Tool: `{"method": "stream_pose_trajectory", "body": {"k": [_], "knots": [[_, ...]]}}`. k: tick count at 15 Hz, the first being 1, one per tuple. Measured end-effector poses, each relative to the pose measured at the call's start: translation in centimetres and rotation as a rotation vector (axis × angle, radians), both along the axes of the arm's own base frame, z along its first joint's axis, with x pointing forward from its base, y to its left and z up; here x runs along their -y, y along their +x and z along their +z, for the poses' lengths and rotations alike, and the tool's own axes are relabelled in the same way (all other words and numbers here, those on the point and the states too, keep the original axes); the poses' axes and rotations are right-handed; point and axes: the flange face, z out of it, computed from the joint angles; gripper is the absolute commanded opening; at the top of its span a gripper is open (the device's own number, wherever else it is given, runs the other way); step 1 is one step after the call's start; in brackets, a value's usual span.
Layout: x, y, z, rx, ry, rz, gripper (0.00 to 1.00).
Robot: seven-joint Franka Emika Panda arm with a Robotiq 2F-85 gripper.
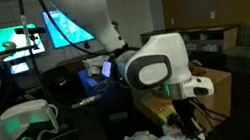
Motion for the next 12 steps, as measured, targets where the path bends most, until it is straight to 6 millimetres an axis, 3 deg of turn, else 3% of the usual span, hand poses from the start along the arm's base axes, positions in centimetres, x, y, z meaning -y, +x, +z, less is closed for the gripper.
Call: {"method": "stream_pose_trajectory", "body": {"k": [3,6,12], "knots": [[-4.3,2.2,4.7,0.085,-0.032,0.048,0.01],[-8.6,3.9,8.0,0.160,-0.054,0.088,0.01],[-15.5,6.7,11.2,0.297,-0.037,0.156,0.01]]}}
